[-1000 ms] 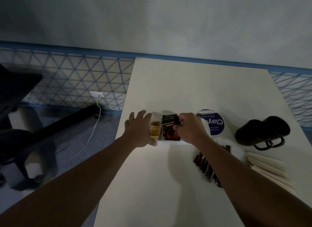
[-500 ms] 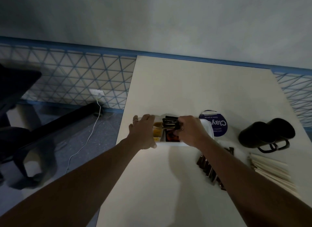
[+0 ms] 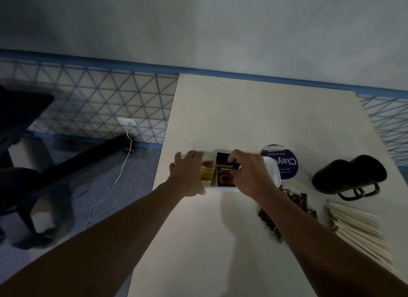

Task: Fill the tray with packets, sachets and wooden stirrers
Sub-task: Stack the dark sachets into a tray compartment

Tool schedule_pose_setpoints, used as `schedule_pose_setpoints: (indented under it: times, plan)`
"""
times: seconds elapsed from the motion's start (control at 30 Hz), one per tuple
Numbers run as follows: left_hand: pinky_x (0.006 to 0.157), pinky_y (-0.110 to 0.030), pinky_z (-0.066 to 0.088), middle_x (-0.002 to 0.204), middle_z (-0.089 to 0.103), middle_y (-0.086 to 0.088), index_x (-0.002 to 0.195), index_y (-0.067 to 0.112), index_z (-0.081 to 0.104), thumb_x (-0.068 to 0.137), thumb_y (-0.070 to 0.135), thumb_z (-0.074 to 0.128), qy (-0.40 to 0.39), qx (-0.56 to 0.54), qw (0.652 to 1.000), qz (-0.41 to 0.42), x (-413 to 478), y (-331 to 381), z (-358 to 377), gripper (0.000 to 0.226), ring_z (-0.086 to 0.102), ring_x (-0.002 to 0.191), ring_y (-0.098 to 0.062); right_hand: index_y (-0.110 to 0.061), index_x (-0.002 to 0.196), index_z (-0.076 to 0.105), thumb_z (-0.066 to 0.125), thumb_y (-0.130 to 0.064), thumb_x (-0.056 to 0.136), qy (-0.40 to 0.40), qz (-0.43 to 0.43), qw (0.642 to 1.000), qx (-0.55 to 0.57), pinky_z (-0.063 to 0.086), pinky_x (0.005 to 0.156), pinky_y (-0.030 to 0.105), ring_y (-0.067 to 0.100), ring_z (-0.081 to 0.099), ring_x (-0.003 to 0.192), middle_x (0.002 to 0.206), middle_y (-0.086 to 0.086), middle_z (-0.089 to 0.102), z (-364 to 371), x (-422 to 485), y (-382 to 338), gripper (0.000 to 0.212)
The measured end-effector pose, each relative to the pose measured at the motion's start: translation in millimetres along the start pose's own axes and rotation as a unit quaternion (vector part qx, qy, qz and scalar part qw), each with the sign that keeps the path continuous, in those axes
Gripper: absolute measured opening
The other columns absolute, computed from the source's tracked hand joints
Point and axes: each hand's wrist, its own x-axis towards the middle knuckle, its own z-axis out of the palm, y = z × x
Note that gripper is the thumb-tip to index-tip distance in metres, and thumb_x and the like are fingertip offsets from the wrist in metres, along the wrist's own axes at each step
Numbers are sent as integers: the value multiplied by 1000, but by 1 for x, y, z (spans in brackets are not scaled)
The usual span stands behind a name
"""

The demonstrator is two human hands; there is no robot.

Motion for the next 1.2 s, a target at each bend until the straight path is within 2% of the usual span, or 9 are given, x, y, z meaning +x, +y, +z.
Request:
schedule_pose_setpoints:
  times: [0.17, 0.27, 0.4, 0.5, 0.6, 0.73, 0.9, 1.03, 1.2]
  plan:
    - [113, -50, 25, 155, 26, 1, 150, 20, 22, 69, 29, 85, 3, -5, 1000, 3, -1, 0, 0, 103, 10, 145, -40, -12, 87, 59, 64, 6, 75, -4, -37, 999, -36, 47, 62, 33, 27, 60, 77, 84, 6, 65, 1, -4, -1, 23]
    - [112, -50, 27, 153, 29, 0, 149, 20, 24, 68, 30, 86, 6, -4, 1000, 6, -1, 0, 0, 103, 14, 144, -39, -13, 105, 52, 68, 1, 77, -2, -50, 996, -80, 48, 64, 36, 27, 58, 82, 103, 7, 56, -5, -4, -7, 36]
    - [110, -50, 29, 152, 31, 1, 148, 20, 26, 65, 30, 88, 11, -6, 1000, 9, 0, -1, 1, 103, 18, 142, -39, -24, 137, 36, 81, -16, 74, -24, -36, 985, -169, 54, 67, 35, 24, 60, 91, 120, 6, 39, -11, 3, -12, 78]
    - [110, -50, 28, 152, 30, 1, 148, 20, 26, 66, 30, 87, 12, -6, 1000, 8, 0, -2, 2, 103, 16, 142, -39, -27, 145, 25, 82, -28, 72, -77, -38, 969, -233, 52, 73, 35, 25, 56, 101, 129, 8, 33, -12, 9, -14, 92]
    - [111, -51, 28, 152, 30, 1, 148, 21, 26, 66, 30, 87, 14, -9, 1000, 11, 1, -3, 3, 103, 16, 143, -40, -26, 148, 23, 80, -42, 74, -107, -41, 968, -225, 50, 81, 37, 26, 54, 110, 136, 9, 32, -16, 15, -17, 96]
    - [111, -51, 29, 151, 32, 0, 147, 21, 27, 66, 31, 87, 16, -8, 1000, 15, 3, -5, 4, 102, 18, 142, -42, -29, 143, 40, 73, -53, 80, -112, -32, 983, -140, 47, 90, 39, 23, 54, 117, 140, 2, 38, -28, 23, -22, 76]
    - [109, -50, 29, 151, 31, 2, 147, 22, 27, 66, 30, 87, 17, -10, 1000, 16, 2, -5, 4, 101, 17, 142, -41, -33, 88, 71, 77, -36, 82, -75, -41, 996, -10, 47, 79, 31, 14, 57, 101, 111, -5, 56, -31, 23, -13, 10]
    - [110, -49, 29, 152, 30, 1, 148, 21, 26, 68, 30, 86, 14, -10, 1000, 18, 1, -4, 3, 101, 17, 142, -41, -32, 73, 73, 81, -26, 79, -76, -44, 996, 2, 41, 66, 18, 8, 57, 86, 97, -11, 57, -23, 17, -5, 12]
    - [109, -49, 30, 151, 31, 0, 148, 21, 26, 67, 30, 86, 14, -8, 1000, 22, 1, -5, 2, 101, 20, 141, -40, -29, 84, 73, 81, -25, 80, -44, -55, 997, -20, 49, 68, 27, 9, 56, 84, 101, -10, 55, -14, 12, 1, 10]
